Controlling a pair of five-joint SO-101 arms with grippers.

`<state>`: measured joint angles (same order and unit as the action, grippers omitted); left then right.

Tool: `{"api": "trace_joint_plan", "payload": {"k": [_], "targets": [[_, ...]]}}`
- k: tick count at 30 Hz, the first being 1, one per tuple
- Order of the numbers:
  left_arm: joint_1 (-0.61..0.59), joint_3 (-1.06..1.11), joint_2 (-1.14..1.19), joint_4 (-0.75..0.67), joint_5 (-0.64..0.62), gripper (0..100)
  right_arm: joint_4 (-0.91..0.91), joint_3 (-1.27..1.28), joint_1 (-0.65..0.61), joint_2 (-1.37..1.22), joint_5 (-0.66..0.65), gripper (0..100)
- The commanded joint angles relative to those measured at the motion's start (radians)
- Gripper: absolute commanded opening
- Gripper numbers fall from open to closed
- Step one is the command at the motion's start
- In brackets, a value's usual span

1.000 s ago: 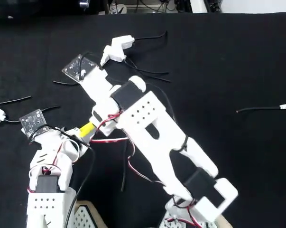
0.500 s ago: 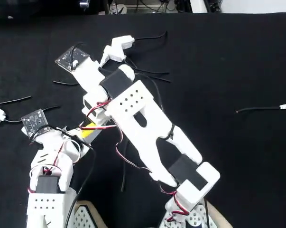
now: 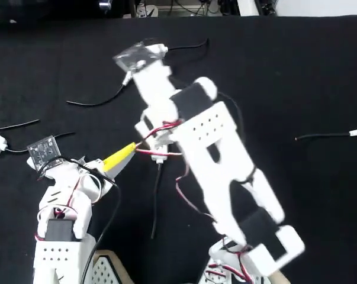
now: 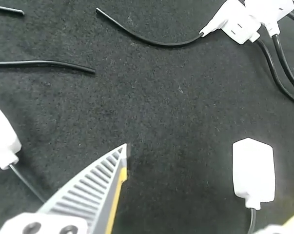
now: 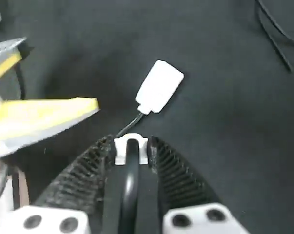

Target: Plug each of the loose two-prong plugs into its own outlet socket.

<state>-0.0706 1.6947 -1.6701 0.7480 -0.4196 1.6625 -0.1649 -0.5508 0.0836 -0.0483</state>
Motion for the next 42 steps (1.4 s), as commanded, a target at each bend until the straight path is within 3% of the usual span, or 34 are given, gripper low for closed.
{"api": "trace_joint_plan", "payload": {"k": [1, 10, 34, 42], "targets": [[-0.001, 0.013, -0.011, -0.006, 0.003, 54, -0.232, 0.251, 0.063, 0.136, 0.140, 1.2], [-0.001, 0.015, -0.011, -0.005, 0.003, 54, -0.810, 0.834, 0.048, 0.450, 0.163, 1.2], [-0.001, 0.015, -0.011, -0.003, 0.003, 54, -1.142, 1.013, 0.120, 0.268, 0.262, 1.2], [-0.001, 0.015, -0.011, -0.003, 0.003, 54, -1.358, 1.129, 0.117, 0.266, 0.296, 1.2]]}}
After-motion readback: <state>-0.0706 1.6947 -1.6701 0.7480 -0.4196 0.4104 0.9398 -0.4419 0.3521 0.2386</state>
